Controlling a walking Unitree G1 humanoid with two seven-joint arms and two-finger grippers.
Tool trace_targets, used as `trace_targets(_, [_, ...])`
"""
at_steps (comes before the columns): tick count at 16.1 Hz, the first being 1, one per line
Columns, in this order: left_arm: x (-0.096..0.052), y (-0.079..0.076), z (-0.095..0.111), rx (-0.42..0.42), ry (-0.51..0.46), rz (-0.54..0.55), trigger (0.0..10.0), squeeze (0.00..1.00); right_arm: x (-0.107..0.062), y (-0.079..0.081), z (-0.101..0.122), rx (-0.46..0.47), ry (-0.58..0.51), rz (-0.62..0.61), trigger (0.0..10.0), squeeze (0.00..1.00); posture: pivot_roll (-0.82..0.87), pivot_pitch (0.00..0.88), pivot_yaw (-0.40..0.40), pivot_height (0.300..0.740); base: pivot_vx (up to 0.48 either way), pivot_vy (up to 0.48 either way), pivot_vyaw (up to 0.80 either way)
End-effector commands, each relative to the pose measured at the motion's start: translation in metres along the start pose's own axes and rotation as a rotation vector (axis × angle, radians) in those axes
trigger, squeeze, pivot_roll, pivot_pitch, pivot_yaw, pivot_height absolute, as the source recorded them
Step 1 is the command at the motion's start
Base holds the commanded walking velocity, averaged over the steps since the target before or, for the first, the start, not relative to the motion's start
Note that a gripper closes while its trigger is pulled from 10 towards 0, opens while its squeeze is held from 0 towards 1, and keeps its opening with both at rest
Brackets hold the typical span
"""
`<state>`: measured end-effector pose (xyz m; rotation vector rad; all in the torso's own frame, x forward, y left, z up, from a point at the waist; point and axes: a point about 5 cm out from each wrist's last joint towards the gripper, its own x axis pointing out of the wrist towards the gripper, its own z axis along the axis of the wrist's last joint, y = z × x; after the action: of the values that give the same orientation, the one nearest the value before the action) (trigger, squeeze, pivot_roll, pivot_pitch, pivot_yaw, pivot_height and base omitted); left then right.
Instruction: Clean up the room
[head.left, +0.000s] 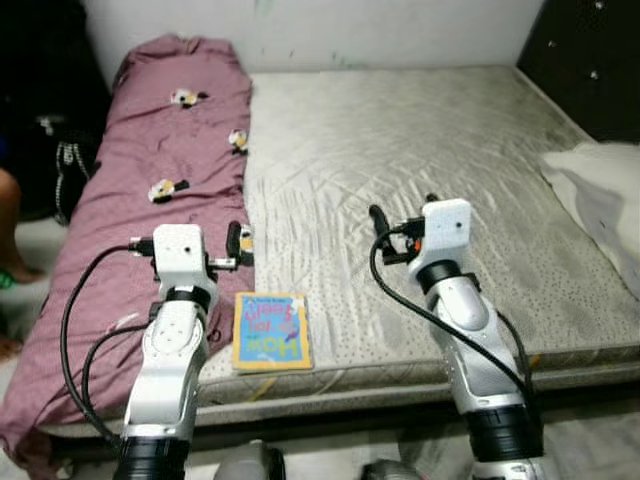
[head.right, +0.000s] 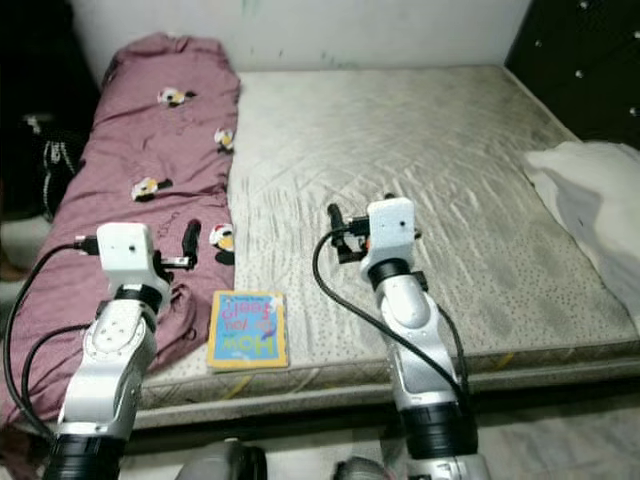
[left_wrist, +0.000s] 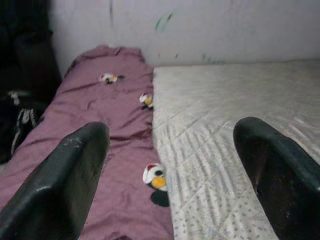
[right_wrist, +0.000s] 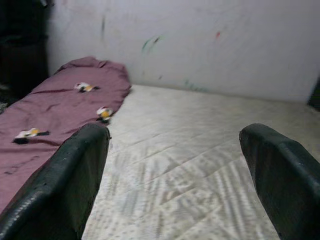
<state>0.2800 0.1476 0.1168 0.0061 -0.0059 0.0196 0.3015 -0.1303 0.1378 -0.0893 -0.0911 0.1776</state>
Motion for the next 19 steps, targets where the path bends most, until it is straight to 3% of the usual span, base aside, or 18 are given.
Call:
trace_targets(1, [0.001, -0.001, 0.001, 0.021, -0.013, 0.007, 10.0, 0.0, 0.0, 0.002, 0.002, 0.0, -0.011, 0.002, 10.0, 0.0, -0.01, 0.0, -0.003, 0.74, 0.0, 0.0, 0.0])
trace_targets(4, [0.0, 0.004, 0.001, 0.032, -0.008, 0.04, 10.0, 0.0, -0.002, 0.003, 0.004, -0.035, -0.037, 0.019, 10.0, 0.0, -0.01, 0.0, -0.004, 0.74, 0.0, 0.0, 0.26])
trace_targets(8, [0.0, 0.002, -0.001, 0.039, 0.007, 0.026, 10.0, 0.0, 0.0, 0.001, 0.005, -0.021, -0.037, 0.006, 10.0, 0.0, -0.01, 0.0, -0.005, 0.74, 0.0, 0.0, 0.73])
trace_targets(10, [0.0, 0.003, -0.005, 0.032, 0.043, 0.035, 10.0, 0.0, -0.001, 0.001, 0.002, -0.006, -0.027, -0.003, 10.0, 0.0, -0.01, 0.0, -0.009, 0.74, 0.0, 0.0, 0.0])
trace_targets(19, [-0.001, 0.002, -0.007, 0.051, 0.048, 0.01, 10.0, 0.0, -0.001, 0.001, 0.002, 0.012, -0.032, -0.01, 10.0, 0.0, -0.01, 0.0, -0.011, 0.74, 0.0, 0.42, 0.0])
